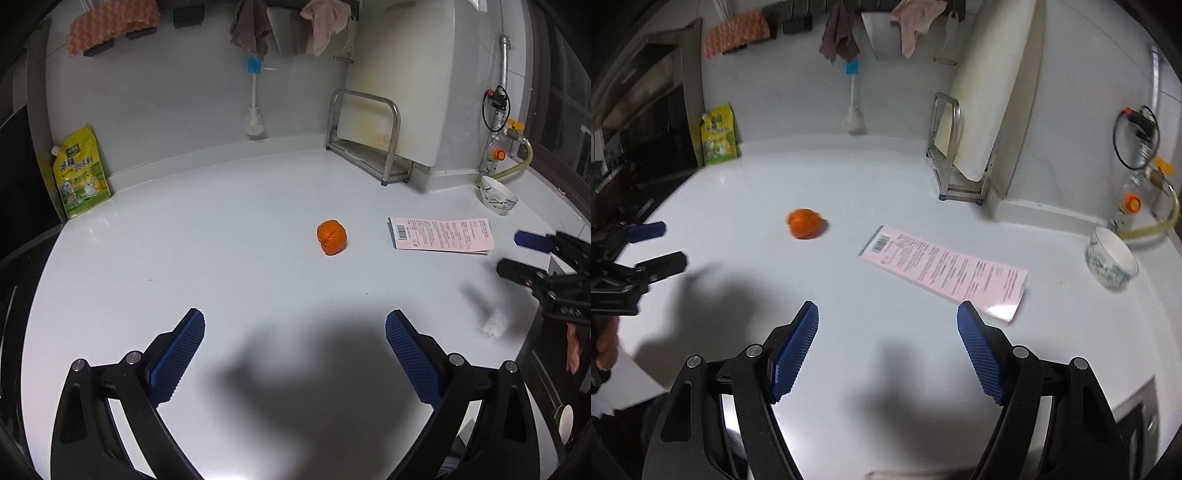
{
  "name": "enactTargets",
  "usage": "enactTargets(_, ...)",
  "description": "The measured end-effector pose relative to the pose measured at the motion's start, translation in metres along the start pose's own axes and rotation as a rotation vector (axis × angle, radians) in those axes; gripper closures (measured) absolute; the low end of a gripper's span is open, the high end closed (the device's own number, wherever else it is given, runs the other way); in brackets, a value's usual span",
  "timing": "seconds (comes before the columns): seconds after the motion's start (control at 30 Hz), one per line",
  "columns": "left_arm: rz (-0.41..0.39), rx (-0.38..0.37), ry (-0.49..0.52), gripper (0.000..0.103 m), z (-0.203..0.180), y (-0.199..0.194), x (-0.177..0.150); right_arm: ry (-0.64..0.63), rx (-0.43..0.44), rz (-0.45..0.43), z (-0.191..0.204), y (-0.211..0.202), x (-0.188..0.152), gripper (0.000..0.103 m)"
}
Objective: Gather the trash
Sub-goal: 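Move the right tool to the pink receipt and close on it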
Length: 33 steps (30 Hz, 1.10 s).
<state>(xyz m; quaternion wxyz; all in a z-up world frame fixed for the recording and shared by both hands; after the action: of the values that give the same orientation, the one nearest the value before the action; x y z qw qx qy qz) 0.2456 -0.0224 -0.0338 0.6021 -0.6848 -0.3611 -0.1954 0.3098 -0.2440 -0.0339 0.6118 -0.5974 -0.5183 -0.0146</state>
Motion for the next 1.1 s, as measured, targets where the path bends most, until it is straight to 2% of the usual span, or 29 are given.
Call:
enactTargets(0.17,0.021,-0.007,-0.002,0.006,-0.005,0.015,0.001,-0.118,-0.006,0.064,-0.019,0.039,0.013,0.029)
enactTargets(0.33,0.046,-0.019,-0.003,0.006,-0.007,0.025,-0.001,-0.144,0.045,0.111,-0.032,0.069,0.021,0.029)
enactTargets(0.43,0.052,-0.030,-0.016,0.006,-0.006,0.028,-0.001,-0.193,0.044,0.137,-0.037,0.083,0.024,0.029)
enactTargets(0.7,0.046,-0.042,-0.026,0.006,-0.006,0.031,0.003,-0.222,0.106,0.197,-0.051,0.096,0.019,0.029)
enactTargets(0.83,0.047,-0.041,-0.018,0.006,-0.009,0.033,0.004,-0.281,0.095,0.229,-0.052,0.099,0.017,0.029)
enactTargets(1.1,0.047,-0.046,-0.019,0.006,-0.014,0.035,0.004,-0.324,0.091,0.251,-0.052,0.110,0.015,0.026)
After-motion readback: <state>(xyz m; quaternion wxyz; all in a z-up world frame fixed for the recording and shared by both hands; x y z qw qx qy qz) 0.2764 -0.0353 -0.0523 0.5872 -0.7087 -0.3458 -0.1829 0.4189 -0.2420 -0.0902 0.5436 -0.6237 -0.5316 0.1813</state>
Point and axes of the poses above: each gripper's, at about its wrist camera, not at the fingertips, and y roughly the way its jaws point, z to its left, x to its top, the point moved 5 cm from there along y, roughly the way its jaws point, and after that the axes turned 13 degrees about -y, right-handed, at the moved point
